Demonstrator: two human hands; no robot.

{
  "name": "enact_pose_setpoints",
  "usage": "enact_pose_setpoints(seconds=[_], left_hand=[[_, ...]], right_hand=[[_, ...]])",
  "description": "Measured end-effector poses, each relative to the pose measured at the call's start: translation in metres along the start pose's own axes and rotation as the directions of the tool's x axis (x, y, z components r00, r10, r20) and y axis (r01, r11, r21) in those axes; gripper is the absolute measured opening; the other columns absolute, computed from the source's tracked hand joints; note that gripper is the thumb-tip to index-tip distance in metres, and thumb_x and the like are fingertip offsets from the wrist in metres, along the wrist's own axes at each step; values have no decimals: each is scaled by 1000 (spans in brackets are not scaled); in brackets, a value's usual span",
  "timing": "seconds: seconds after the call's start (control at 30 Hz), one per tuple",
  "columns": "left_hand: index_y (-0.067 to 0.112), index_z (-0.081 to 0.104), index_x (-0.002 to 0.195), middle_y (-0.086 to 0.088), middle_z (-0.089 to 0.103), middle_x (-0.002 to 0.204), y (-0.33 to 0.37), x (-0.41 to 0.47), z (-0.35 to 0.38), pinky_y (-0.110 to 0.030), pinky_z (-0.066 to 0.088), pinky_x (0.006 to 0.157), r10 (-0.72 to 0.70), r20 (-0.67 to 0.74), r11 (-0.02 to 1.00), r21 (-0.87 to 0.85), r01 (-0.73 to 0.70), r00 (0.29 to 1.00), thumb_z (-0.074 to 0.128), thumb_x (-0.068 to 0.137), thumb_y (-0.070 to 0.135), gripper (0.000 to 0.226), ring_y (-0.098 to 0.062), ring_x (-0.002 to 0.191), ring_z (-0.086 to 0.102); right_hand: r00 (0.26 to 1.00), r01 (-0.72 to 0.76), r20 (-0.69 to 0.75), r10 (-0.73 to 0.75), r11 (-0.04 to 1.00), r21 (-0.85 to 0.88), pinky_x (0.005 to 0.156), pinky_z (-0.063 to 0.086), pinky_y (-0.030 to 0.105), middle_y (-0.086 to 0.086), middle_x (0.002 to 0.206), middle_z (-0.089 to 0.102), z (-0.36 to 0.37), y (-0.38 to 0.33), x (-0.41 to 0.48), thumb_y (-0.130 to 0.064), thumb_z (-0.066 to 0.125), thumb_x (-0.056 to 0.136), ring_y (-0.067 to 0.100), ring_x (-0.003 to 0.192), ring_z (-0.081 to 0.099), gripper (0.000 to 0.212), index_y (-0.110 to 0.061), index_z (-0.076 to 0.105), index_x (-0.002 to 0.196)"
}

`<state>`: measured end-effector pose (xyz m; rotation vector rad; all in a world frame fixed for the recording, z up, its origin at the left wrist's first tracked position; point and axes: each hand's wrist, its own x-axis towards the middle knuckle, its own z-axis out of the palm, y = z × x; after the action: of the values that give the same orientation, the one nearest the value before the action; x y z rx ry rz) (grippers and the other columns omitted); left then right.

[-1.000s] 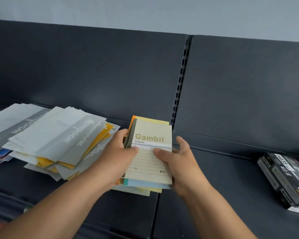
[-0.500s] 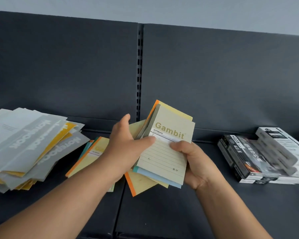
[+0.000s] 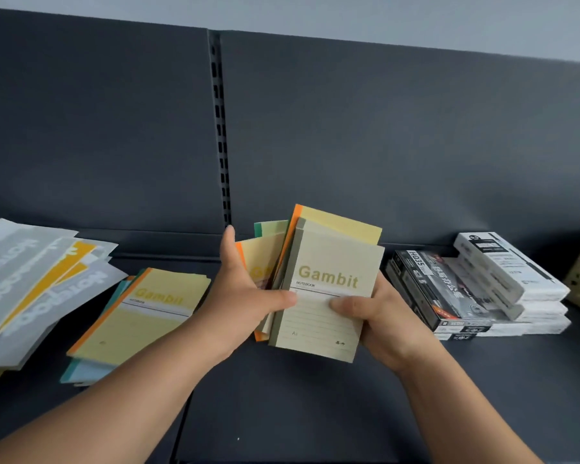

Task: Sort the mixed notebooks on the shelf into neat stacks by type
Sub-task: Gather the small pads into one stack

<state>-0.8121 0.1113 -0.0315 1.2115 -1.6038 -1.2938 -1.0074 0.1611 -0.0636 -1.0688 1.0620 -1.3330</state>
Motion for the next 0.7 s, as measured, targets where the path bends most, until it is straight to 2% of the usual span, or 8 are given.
enact_pose_setpoints(seconds=[0.13,0.23,0.3,0.37,0.47,0.53,0.63,0.7], left_hand=[[53,-17,143,16,30,144,-7,-2,2,-24,33,95,108,70,986,121,-116,992,75,78,8,121,-4,129,33],[50,-16,145,26,35,135,-6,-5,5,-23,32,102,130,96,988,76,-137,987,76,76,8,123,-1,128,34],[47,-14,146,35,35,126,-5,-9,6,-19,33,102,126,106,991,29,-130,986,77,75,5,123,5,123,38],[47,-12,147,34,36,128,-5,-11,8,-15,36,98,130,110,991,-3,-131,985,79,73,7,124,14,121,37],[49,-10,147,30,24,143,-1,-15,10,-18,29,107,158,107,987,-22,-157,982,76,63,22,122,20,126,26],[49,-7,146,32,17,143,2,-17,10,-18,22,109,180,108,984,-17,-179,978,76,64,25,119,21,128,21],[51,-1,146,43,16,133,6,-20,10,-4,20,100,203,118,979,5,-205,972,79,77,18,110,33,119,16],[50,4,147,44,20,132,12,-20,11,2,23,94,199,123,980,7,-201,972,76,79,16,105,35,117,18]], right_hand=[[1000,23,-18,-25,991,-132,101,47,56,16,121,68,-3,6,0,6,70,64,36,116,61,69,-9,50,129],[998,59,14,-58,989,-137,96,51,44,9,122,67,1,4,-1,4,71,64,30,116,61,72,-19,50,130],[993,107,65,-99,983,-146,100,48,45,12,132,61,3,2,-1,-2,77,65,31,123,57,84,-18,42,139],[990,133,70,-124,978,-158,106,43,49,7,139,56,5,0,-3,-14,82,63,30,129,52,94,-24,36,145],[988,146,-18,-151,976,-162,103,46,33,-21,137,51,10,-4,-8,-30,83,56,5,126,54,92,-52,36,132],[983,161,-50,-177,960,-231,99,46,23,-26,141,40,15,-9,-14,-40,81,57,-6,129,46,92,-58,29,131],[973,177,-54,-223,878,-446,109,30,13,-39,139,27,21,-17,-20,-49,76,67,-20,135,24,101,-50,14,147],[971,187,-32,-237,836,-516,103,27,4,-42,136,28,22,-20,-20,-50,73,68,-24,132,23,104,-39,14,153]])
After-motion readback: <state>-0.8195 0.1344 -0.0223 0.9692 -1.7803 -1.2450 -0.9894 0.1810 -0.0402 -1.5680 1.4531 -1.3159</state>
